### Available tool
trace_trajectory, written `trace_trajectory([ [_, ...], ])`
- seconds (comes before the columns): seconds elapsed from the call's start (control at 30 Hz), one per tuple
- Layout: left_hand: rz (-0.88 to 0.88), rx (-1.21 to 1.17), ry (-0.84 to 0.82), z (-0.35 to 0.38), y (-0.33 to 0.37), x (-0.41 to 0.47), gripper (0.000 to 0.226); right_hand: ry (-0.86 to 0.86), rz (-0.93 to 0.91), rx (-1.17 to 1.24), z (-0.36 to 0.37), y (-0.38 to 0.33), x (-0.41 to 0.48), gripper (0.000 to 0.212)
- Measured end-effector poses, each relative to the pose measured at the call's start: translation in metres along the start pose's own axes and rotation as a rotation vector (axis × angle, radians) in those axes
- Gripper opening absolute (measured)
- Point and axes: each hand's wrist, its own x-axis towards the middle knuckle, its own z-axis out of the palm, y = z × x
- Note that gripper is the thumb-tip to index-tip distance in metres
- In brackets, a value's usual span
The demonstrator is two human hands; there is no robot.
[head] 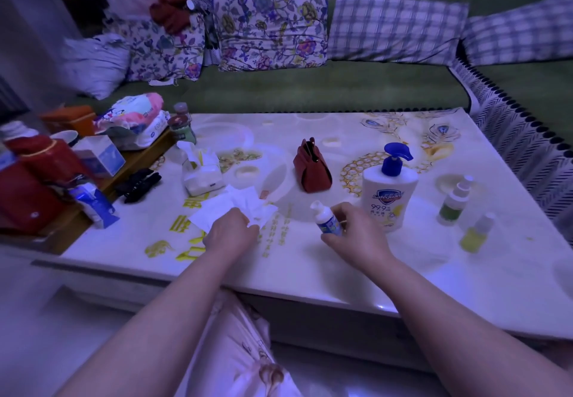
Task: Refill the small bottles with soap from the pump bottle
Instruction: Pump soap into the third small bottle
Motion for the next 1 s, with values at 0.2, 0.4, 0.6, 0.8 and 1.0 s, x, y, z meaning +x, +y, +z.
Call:
trace_trajectory([
  [0.2,0.008,0.093,-0.011,0.026,0.019,-0.005,0.02,-0.031,0.069,0.011,-0.003,0.014,-0.006,0.024],
  [0.4,0.028,0.179,-0.006,0.046,0.03,-0.002,0.026,-0.021,0.136,0.004,-0.012,0.029,-0.01,0.029],
  [0.6,0.031,0.245,-0.03,0.049,0.03,-0.002,0.026,0.006,0.151,0.032,-0.022,0.032,-0.013,0.028],
  [0.8,0.068,0.224,-0.03,0.033,0.048,-0.007,0.024,0.024,0.179,0.074,-0.035,0.031,-0.016,0.032],
  [1.0,0.272,0.025,-0.033,0.005,0.099,-0.018,0.021,0.071,0.223,0.09,-0.06,0.031,-0.02,0.034],
])
